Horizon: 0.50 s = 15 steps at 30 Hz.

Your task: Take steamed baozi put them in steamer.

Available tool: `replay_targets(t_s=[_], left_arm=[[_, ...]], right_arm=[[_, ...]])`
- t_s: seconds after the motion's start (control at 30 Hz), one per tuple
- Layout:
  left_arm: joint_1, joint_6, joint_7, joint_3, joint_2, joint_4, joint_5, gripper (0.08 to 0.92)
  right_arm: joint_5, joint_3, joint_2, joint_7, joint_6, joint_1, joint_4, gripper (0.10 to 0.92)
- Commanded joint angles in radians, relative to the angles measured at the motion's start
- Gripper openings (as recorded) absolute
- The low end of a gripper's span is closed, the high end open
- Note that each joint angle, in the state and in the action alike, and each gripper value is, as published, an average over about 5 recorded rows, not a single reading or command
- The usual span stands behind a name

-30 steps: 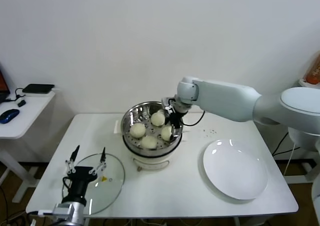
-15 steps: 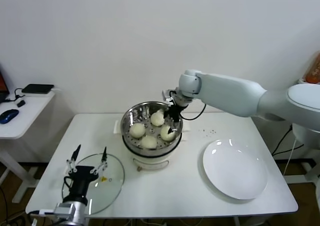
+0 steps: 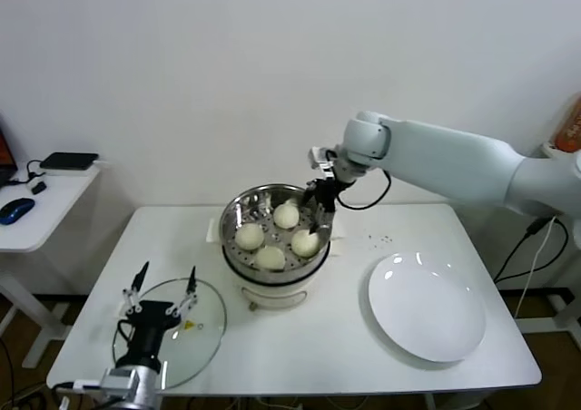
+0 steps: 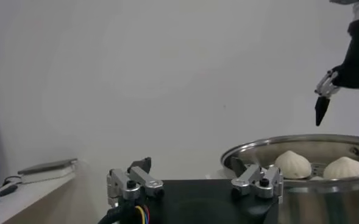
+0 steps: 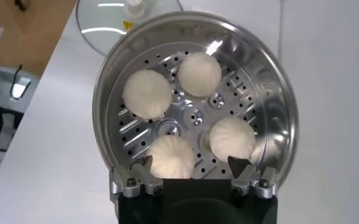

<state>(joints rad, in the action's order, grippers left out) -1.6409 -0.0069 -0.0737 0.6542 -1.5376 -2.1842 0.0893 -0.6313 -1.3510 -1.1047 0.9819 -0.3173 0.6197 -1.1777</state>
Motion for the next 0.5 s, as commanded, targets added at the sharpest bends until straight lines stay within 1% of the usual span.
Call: replay_targets(t_s=[0.03,0.17,0.3,0.5], left_arm=[[0.0,0.007,0.001,-0.008,-0.003,-0.009,0.009,0.823],[0.0,0.011,0.002,-0.018,-0.007,-0.015,0.019,0.823],[0.001,0.015,0.003,-0.032,-0.016,-0.019,0.035,0.823],[-0.001,0.015,0.006,-0.047,-0.033,-0.015,0.047,0.823]], right_arm=[[0.011,0.185,0.225,-0.119,-0.003,-0.049,-0.175,0.823],[0.042,0.35,0.338,-0.197,-0.005,-0.173,-0.246,0.823],[0.087,0.598,0.451,-0.284,0.006,-0.374,-0.321,0.823],[0.105,0.953,0.545,-0.495,0.054,-0.742,-0.431,0.823]])
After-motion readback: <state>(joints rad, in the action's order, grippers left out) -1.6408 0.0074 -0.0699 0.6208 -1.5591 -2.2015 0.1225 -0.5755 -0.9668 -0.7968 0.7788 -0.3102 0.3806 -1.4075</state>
